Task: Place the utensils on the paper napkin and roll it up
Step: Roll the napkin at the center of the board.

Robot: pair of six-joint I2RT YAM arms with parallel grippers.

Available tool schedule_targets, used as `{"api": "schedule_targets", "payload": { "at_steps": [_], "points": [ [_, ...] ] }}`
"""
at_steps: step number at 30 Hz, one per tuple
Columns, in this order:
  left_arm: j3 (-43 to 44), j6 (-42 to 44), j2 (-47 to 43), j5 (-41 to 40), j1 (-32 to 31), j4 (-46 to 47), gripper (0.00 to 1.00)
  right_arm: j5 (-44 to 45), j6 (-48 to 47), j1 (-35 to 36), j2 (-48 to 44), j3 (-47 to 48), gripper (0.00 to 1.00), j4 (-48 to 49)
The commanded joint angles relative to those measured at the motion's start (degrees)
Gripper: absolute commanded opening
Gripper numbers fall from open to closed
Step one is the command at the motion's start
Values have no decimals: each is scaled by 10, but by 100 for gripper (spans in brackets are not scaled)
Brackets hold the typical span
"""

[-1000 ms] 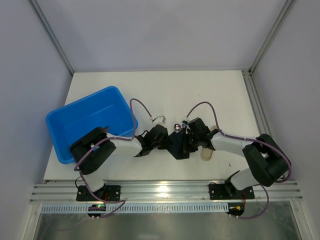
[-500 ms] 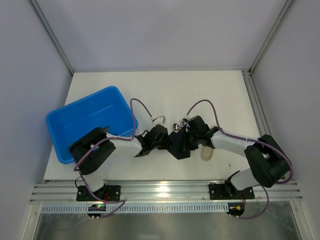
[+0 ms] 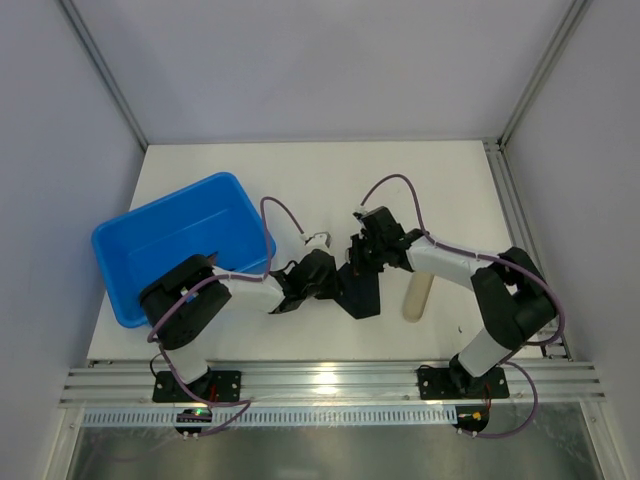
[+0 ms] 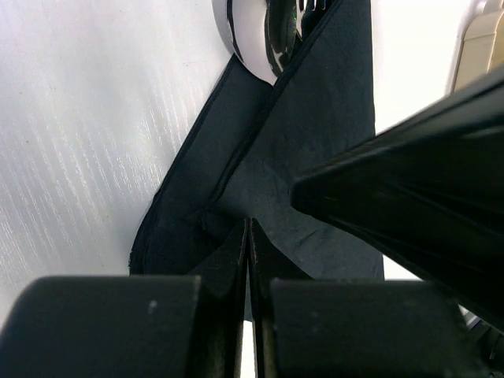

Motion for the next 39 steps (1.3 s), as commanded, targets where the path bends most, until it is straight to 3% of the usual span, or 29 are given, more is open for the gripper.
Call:
{"api": "schedule_targets", "payload": {
  "at_steps": [1, 8, 19, 27, 39],
  "points": [
    [0, 19, 1, -8, -6, -51, 0, 20, -12, -3, 24, 14, 4, -2],
    [-5, 17, 2, -10, -6, -50, 0, 75, -18, -3, 41, 0, 4, -17],
    [-3, 15, 3, -10, -6, -57, 0, 92, -34, -3, 38, 9, 4, -25],
    [-3, 13, 1, -9, -6, -57, 0, 163, -32, -6, 61, 32, 4, -69],
    [-5, 12, -1, -9, -6, -54, 0, 155, -47, -6, 28, 83, 4, -84]
  ]
}}
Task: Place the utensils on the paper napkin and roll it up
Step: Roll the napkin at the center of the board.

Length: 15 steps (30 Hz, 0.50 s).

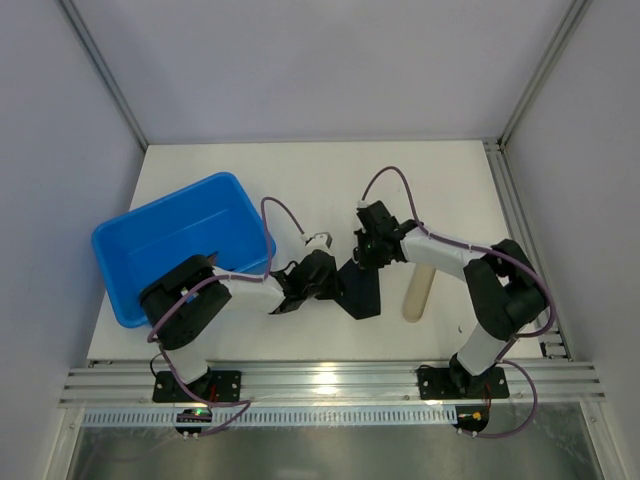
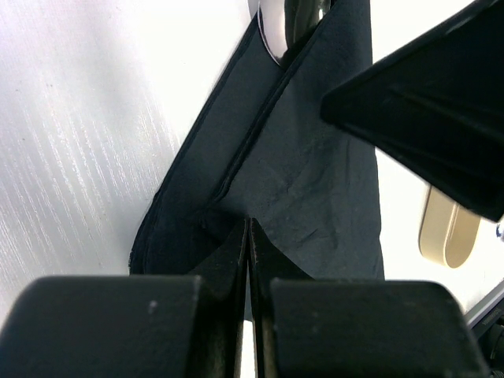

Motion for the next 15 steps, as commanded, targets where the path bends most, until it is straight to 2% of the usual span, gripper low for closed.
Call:
{"api": "schedule_targets", "payload": {
  "at_steps": [1, 4, 9, 15],
  "points": [
    [-5, 13, -1, -5, -4, -53, 0, 21, -13, -3, -27, 41, 4, -14],
    [-5, 13, -2, -5, -4, -53, 0, 10, -10, -3, -31, 42, 4, -15],
    [-4, 13, -2, -5, -4, -52, 0, -68, 6, -1, -51, 0, 4, 15],
    [-5, 11, 4, -3, -4, -46, 0, -78, 13, 0, -50, -43, 4, 40]
  ]
}}
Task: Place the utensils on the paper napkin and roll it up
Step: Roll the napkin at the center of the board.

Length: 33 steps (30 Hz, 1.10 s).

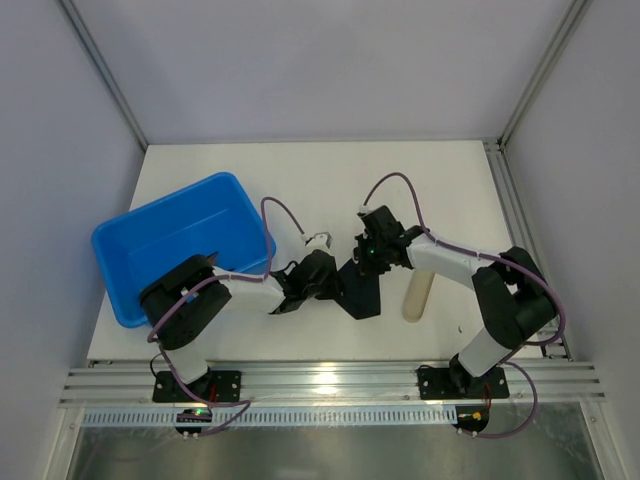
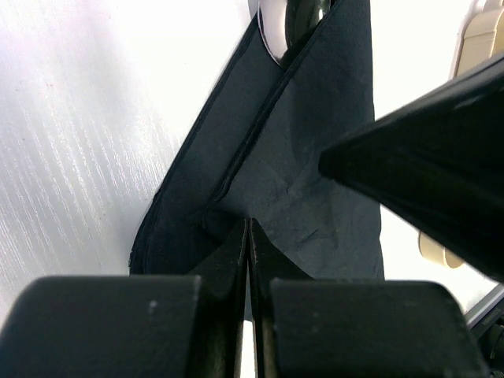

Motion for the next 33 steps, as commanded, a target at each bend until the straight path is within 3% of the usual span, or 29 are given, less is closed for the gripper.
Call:
{"api": "schedule_targets", "payload": {
  "at_steps": [1, 23, 25, 29, 31, 33],
  "points": [
    [-5, 11, 5, -3, -4, -46, 0, -14, 5, 1, -7, -16, 4, 30],
    [14, 39, -37, -29, -4, -88, 0, 37, 4, 1, 46, -59, 4, 46],
    [27, 43, -45, -33, -4, -97, 4, 34, 7, 2, 48, -63, 4, 50],
    [55, 56, -72, -68, -4, -142, 24, 26, 8, 1, 50, -68, 4, 57],
    [70, 54, -88, -100, -3, -192, 36, 24, 8, 1, 49, -68, 4, 58],
    [92, 54, -97, -124, -3, -257, 40, 23, 6, 1, 48, -67, 4, 58]
  ]
}}
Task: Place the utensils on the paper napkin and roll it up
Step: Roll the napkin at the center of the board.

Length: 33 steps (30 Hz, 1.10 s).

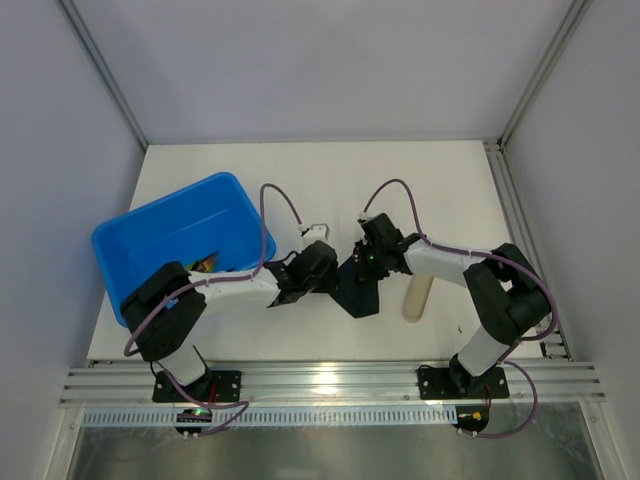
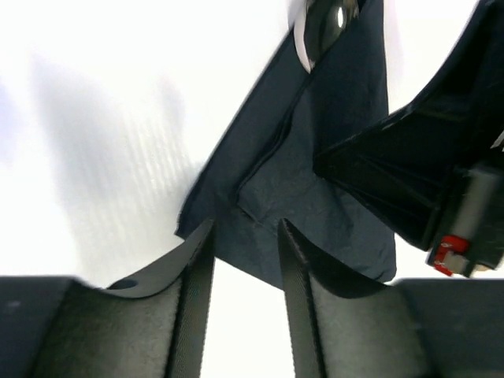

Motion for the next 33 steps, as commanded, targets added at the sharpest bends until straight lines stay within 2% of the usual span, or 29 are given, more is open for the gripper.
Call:
{"api": "schedule_targets", "payload": {
  "at_steps": [1, 4, 11, 17, 29, 33],
  "points": [
    [47, 10, -40, -68, -2, -117, 44, 25, -6, 0, 26, -20, 4, -4],
    [45, -5, -55, -72, -1, -158, 54, 22, -7, 0, 26, -20, 4, -2],
    [22, -34, -53, -42, 7, -137, 57, 16, -6, 1, 26, -23, 4, 5],
    [26, -49, -19, -17, 23, -112, 56, 18, -8, 1, 22, -23, 4, 4],
    [15, -63, 22, 23, 39, -52, 48, 11, -10, 1, 31, -16, 4, 6],
    [15, -64, 29, 29, 42, -46, 42, 12, -11, 1, 31, -14, 4, 6]
  ]
}}
